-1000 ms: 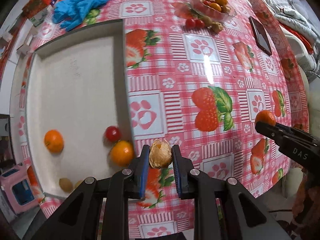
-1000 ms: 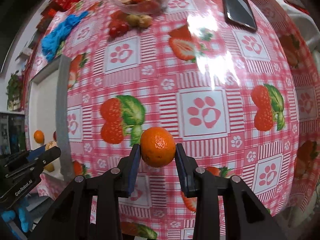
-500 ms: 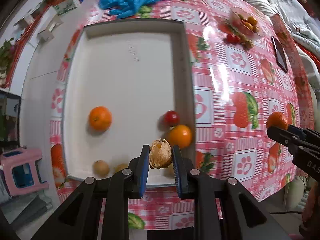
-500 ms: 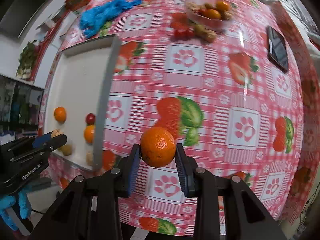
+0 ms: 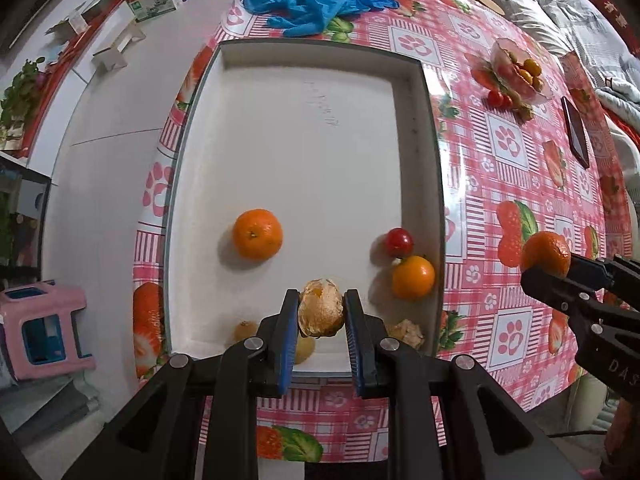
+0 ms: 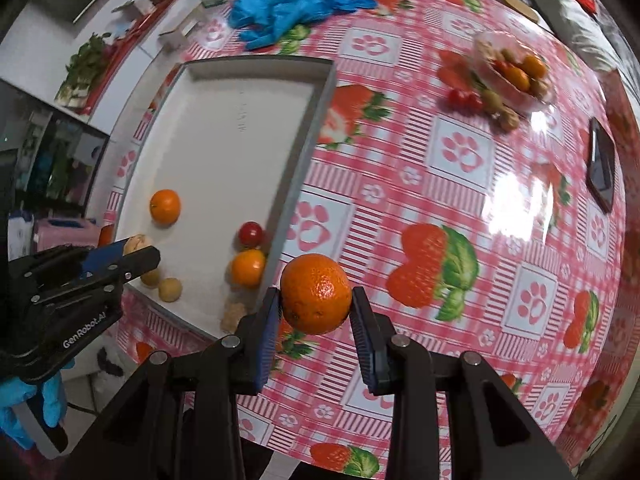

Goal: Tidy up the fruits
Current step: 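Carry the husked fruit and mandarin over the tray and open both tools, then move both open tools toward the fruits beside the glass bowl, then grasp a red cherry tomato with the left tool while the right tool grasps a husked fruit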

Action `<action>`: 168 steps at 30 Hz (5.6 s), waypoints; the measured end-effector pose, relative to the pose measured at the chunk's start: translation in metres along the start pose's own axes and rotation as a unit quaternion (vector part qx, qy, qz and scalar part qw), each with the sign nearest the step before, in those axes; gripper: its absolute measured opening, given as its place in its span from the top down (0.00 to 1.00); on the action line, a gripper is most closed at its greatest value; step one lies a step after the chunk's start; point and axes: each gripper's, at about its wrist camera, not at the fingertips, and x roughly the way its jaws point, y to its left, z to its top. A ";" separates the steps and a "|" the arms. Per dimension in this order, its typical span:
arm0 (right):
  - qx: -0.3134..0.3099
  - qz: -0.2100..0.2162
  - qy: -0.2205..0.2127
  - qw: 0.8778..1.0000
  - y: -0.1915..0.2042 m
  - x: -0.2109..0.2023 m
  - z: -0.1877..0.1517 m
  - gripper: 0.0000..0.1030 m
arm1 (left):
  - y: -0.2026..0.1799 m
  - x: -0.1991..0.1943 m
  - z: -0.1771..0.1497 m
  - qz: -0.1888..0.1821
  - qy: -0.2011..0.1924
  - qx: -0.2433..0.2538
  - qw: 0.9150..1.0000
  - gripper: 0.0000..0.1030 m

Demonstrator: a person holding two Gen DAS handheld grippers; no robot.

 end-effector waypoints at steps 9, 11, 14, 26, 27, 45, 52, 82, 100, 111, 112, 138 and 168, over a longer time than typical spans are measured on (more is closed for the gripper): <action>-0.020 0.010 0.015 1.000 0.019 0.015 0.014 0.63 | 0.010 0.008 0.001 0.010 0.011 -0.008 1.000 0.77; -0.024 0.012 0.020 0.999 0.023 0.020 0.018 0.63 | 0.010 0.011 0.002 0.013 0.014 -0.008 1.000 0.77; -0.027 0.014 0.025 0.999 0.026 0.025 0.022 0.63 | 0.011 0.018 0.004 0.015 0.020 -0.009 1.000 0.77; -0.040 0.025 0.040 0.998 0.043 0.044 0.036 0.63 | 0.003 0.037 0.011 0.025 0.036 -0.005 0.999 0.77; -0.041 0.026 0.041 0.998 0.044 0.045 0.037 0.63 | 0.003 0.038 0.011 0.026 0.037 -0.005 0.999 0.77; -0.044 0.032 0.063 0.997 0.058 0.070 0.052 0.63 | 0.005 0.050 0.008 0.031 0.053 -0.010 0.998 0.77; -0.053 0.037 0.075 0.995 0.070 0.079 0.059 0.63 | 0.002 0.053 0.010 0.030 0.057 -0.004 0.998 0.77; 0.039 0.012 0.018 0.999 -0.004 0.033 0.060 0.06 | -0.044 0.028 0.025 0.059 0.033 0.030 0.997 0.15; 0.221 -0.003 -0.039 0.974 -0.155 -0.021 0.058 0.06 | -0.138 -0.079 0.110 -0.033 -0.067 0.116 0.990 0.15; 0.277 -0.014 -0.042 0.960 -0.221 -0.019 0.038 0.06 | -0.200 -0.019 0.168 -0.012 -0.075 0.139 0.987 0.15; 0.279 -0.012 -0.037 0.960 -0.225 -0.016 0.033 0.06 | -0.207 -0.008 0.170 -0.008 -0.071 0.144 0.987 0.15; 0.295 0.034 -0.010 0.955 -0.262 0.023 0.004 0.06 | -0.267 0.109 0.206 0.002 -0.048 0.193 0.980 0.65; 0.126 -0.054 -0.085 0.987 -0.200 0.066 0.145 0.40 | -0.155 0.046 0.112 -0.054 -0.015 0.101 0.993 0.77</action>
